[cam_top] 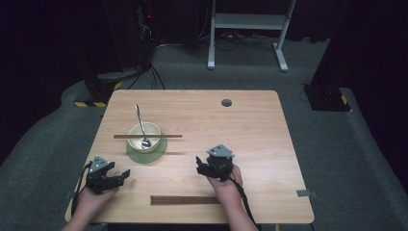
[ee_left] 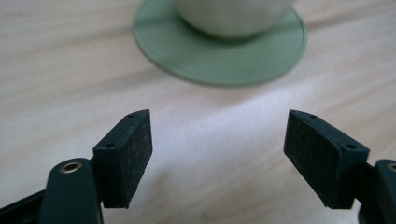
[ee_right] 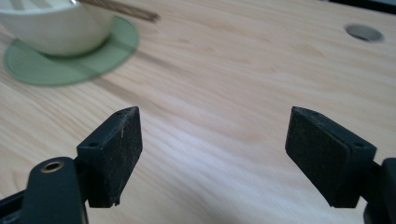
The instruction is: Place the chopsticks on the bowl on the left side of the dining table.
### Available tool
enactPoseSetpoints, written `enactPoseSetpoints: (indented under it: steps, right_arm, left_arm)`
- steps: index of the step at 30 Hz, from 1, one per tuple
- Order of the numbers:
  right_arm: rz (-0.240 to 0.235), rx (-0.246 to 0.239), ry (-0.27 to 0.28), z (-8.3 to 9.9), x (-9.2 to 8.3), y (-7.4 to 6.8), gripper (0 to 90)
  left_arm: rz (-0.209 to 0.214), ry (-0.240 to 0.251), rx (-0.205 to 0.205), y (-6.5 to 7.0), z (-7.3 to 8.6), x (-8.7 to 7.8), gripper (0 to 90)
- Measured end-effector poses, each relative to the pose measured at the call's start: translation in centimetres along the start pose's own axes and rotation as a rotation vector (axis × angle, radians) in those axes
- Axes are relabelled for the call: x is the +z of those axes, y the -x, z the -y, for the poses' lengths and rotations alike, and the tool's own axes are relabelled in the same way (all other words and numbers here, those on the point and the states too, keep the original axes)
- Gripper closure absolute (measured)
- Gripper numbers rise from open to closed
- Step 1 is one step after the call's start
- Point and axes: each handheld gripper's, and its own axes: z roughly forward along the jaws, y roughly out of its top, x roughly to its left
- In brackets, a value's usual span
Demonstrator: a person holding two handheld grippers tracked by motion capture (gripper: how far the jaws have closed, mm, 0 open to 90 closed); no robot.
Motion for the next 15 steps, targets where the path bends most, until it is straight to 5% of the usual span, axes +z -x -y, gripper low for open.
enactPoseSetpoints:
  steps: [3,10,15]
  right_arm:
    - [0.025,0.025,-0.019,1.8,-1.4,2.4,19.6]
    - [0.118,0.076,-0.119,6.3,-4.6,8.2,20.9]
    - [0.176,0.126,-0.135,8.4,-6.9,11.2,20.9]
  left_arm:
    - [-0.006,-0.054,0.013,0.5,0.8,0.4,22.1]
    - [0.004,-0.032,0.06,1.2,1.5,0.1,21.5]
    - [0.005,-0.031,0.062,1.3,1.5,0.1,21.5]
